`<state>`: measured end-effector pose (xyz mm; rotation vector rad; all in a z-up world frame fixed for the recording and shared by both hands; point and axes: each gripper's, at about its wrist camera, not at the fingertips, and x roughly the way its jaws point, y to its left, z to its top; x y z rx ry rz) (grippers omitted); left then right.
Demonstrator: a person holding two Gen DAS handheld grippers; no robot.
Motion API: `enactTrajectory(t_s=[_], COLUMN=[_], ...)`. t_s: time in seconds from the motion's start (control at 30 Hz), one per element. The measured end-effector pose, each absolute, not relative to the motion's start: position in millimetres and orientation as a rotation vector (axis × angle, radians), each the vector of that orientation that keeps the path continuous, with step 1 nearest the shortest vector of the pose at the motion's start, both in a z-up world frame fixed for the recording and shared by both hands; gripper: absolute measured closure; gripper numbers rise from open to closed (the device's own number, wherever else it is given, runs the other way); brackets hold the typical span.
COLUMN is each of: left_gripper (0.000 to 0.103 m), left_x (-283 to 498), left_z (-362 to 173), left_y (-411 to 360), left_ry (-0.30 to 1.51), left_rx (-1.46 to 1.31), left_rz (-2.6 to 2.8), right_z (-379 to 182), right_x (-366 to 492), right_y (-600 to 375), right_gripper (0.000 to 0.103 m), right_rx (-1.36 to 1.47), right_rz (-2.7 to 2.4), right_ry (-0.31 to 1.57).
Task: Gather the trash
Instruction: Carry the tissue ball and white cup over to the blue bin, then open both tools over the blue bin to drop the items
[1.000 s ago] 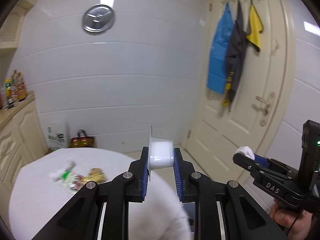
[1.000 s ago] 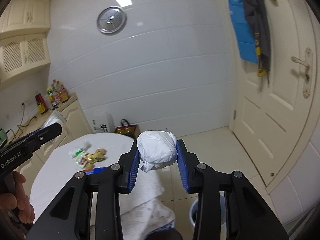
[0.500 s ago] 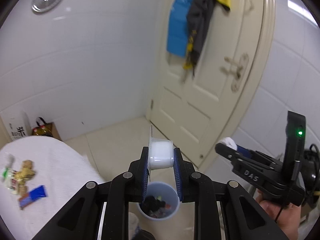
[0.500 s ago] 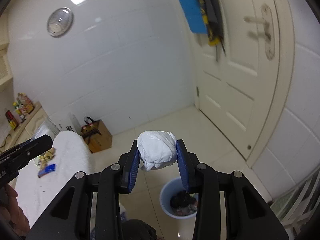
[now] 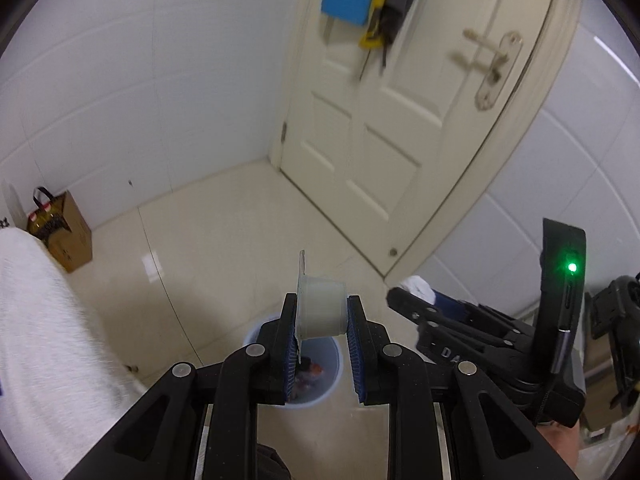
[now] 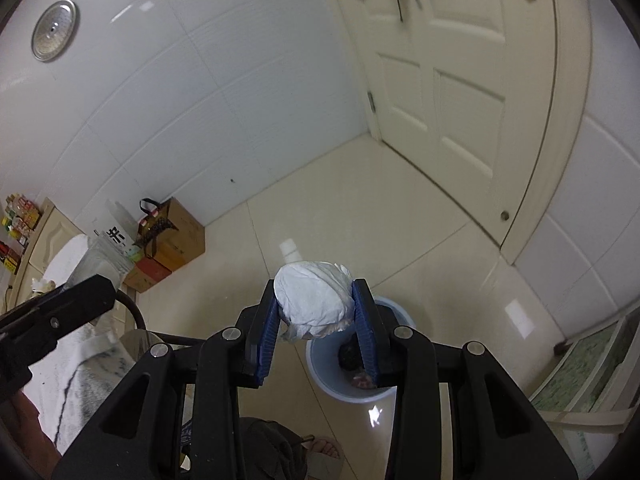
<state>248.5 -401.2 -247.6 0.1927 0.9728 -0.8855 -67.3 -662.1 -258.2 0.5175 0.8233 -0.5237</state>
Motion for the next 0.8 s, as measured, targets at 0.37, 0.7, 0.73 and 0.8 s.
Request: enactTrajectory(t_s=[0.37,0.7,0.73,0.8], left_gripper=[0.082,0.016,0.015,0.011], left_x=[299.3,326.9,326.6,321.1], left_z=[-293.4,-315.1,-315.5,-311.5], left_y=[-468.3,-517.6,-519.5,-516.9], left_ry=[1.1,1.117,1.113,1.095], left_rx=[0.261,0.297,0.299,0.305], left_rz=[-0.87,-0.805,-0.796,-0.779], right_z=[-304.6,-325.6,-326.0,-326.4], right_x=[-53.6,-53.7,-55.2,-57.7], right_y=[-684.3,-706.1,-707.2,-708.9], right_gripper=[0.065,0.03,0.02,0.01], right_rx=[0.606,0.697,0.705,0.718], right_rz=[-0.519,-0.533,-0.536,-0.55], right_ry=[0.895,0.907,0.902,0.893])
